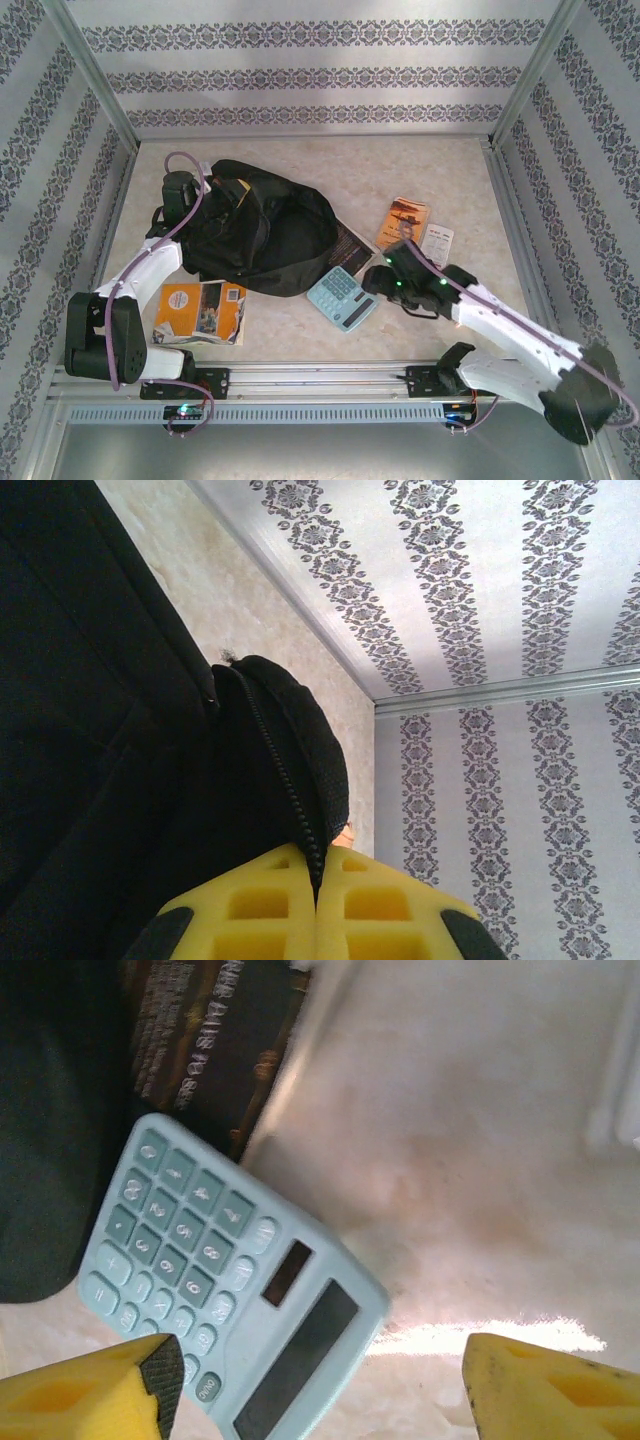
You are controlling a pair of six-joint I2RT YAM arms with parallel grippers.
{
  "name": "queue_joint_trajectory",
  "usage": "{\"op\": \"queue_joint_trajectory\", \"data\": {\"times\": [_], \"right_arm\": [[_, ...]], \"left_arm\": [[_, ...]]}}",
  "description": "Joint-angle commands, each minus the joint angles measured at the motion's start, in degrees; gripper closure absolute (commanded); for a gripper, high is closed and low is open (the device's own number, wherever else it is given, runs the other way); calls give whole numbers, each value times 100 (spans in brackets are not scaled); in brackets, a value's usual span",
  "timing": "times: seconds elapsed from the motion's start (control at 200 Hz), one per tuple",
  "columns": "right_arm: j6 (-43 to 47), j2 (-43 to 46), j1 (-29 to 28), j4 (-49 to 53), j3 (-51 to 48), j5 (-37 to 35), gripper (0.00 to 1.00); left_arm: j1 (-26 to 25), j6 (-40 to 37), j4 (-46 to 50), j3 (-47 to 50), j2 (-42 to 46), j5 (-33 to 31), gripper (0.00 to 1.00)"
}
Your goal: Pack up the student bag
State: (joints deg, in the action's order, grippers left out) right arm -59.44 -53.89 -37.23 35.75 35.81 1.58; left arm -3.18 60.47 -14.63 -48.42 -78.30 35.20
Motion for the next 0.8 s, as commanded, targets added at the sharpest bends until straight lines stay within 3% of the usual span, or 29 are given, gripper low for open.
{"op": "queue_joint_trajectory", "data": {"times": [0.0,0.245,0.375,0.555,0.625,0.799], "right_arm": [[-1600,462,80,-958,-730,839,28],[-1700,98,67,-1206,-1058,1322,28],[-1744,-442,63,-2033,-1263,1628,30],[-1497,-1301,24,-2696,-1056,2081,43],[-1300,-1348,31,-2518,-935,1991,55],[-762,-1029,334,-1830,-770,1492,67]], "left_arm": [[98,22,-307,78,-15,51,100],[98,25,-301,105,6,31,100],[98,1,-269,114,28,13,100],[98,-52,-207,114,43,-1,100],[98,-64,-185,114,39,-8,100],[94,-88,-163,105,19,-19,100]]}}
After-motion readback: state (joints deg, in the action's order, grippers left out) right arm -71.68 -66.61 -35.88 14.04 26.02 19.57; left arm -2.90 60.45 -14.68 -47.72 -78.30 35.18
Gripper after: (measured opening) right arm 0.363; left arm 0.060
